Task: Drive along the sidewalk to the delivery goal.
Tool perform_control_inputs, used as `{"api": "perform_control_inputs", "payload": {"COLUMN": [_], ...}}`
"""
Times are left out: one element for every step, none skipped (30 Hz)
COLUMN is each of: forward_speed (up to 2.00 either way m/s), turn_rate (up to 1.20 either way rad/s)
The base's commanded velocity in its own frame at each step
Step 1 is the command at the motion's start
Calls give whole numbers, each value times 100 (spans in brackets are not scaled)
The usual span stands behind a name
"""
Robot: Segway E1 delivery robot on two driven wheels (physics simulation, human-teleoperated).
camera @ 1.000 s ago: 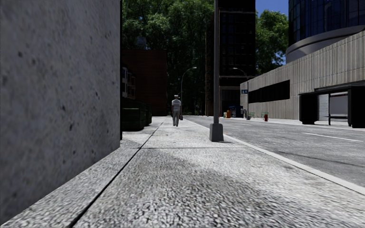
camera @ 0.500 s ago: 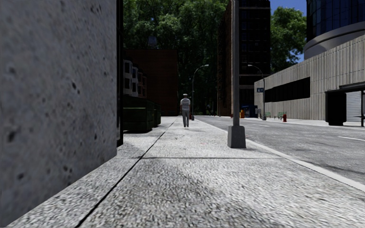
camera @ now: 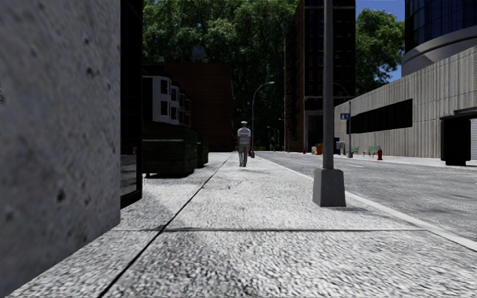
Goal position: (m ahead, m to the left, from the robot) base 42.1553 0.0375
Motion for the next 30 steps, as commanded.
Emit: {"api": "perform_control_inputs", "payload": {"forward_speed": [190,190,190,190,190,190,190,190,190,190,190,190,190,190,190,190,190,190,190,190,190,190,190,190,190,190,190,190,190,190], "turn_rate": [0,0,0,0,0,0,0,0,0,0,0,0,0,0,0,0,0,0,0,0,0,0,0,0,0,0,0,0,0,0]}}
